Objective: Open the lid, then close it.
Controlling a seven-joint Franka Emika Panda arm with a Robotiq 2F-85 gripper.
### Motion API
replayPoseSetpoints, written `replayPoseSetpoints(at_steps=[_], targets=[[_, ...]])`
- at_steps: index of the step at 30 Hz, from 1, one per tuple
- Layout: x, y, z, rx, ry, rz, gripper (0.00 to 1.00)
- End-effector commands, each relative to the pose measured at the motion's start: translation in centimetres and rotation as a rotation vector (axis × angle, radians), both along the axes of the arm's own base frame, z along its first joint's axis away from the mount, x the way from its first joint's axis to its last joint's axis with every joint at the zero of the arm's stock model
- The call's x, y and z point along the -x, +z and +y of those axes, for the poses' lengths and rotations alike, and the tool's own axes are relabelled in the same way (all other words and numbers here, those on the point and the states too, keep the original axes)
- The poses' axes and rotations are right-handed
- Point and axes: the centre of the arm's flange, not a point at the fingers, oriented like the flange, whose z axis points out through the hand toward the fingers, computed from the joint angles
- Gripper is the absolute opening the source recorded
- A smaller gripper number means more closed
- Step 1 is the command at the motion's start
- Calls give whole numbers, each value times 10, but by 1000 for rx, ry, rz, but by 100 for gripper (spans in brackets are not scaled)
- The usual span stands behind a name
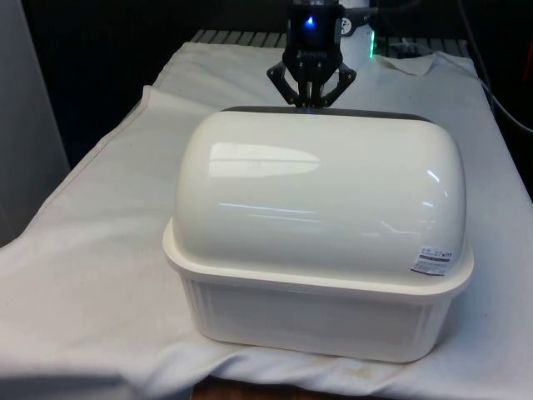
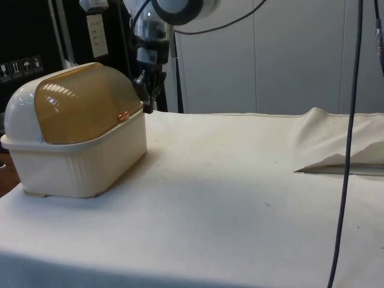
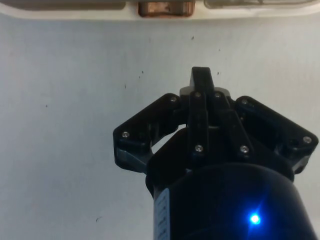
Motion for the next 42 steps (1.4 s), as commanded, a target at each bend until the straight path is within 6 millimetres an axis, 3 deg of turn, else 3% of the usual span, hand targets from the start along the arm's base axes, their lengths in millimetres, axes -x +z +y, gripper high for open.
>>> replayPoseSetpoints(at_steps=[1,12,42], targets=[[-2,-2,1,-3,-2,-12,0],[-11,-12,0,-8,-10,-45,0],[-29,-14,1,-37,-34,-59,0]])
